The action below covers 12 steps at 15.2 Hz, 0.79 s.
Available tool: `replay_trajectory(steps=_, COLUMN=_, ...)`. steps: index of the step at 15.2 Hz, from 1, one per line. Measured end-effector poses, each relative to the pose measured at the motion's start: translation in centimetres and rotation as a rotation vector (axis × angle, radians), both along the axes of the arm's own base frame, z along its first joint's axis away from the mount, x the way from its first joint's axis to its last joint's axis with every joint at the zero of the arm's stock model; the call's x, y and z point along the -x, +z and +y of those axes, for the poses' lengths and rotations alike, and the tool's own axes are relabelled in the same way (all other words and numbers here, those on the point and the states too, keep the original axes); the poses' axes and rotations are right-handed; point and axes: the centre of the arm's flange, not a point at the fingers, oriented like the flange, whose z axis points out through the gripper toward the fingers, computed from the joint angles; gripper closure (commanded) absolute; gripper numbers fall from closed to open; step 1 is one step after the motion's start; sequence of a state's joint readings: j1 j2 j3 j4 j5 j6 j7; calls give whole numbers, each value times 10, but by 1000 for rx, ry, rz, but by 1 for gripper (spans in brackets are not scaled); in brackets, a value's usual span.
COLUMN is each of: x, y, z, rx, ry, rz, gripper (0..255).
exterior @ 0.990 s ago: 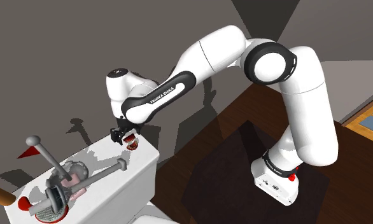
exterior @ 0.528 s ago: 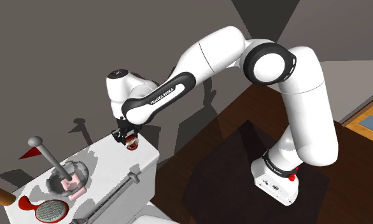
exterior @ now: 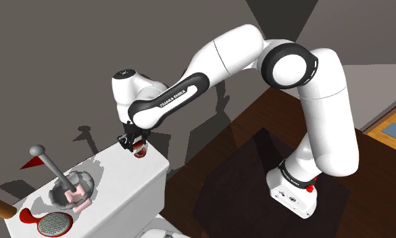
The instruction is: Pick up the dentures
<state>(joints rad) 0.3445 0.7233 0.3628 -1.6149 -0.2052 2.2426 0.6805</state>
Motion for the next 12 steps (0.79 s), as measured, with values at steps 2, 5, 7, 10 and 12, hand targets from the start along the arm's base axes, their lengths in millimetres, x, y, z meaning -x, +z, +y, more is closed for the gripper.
replay_trajectory(steps=2, x=0, y=11, z=1, rx=0, ry=0, rz=0, gripper=255)
replay_trajectory(steps=5, x=0, y=27, z=-1, rx=0, ry=0, rz=0, gripper=255)
replay_trajectory(steps=7, x=0, y=37, z=0, rx=0, ry=0, rz=0, gripper=255)
replay_trajectory(steps=10, x=0, y=53, z=1, rx=0, ry=0, rz=0, gripper=255)
replay_trajectory(steps=12, x=0, y=61, z=0, rx=0, ry=0, rz=0, gripper=255)
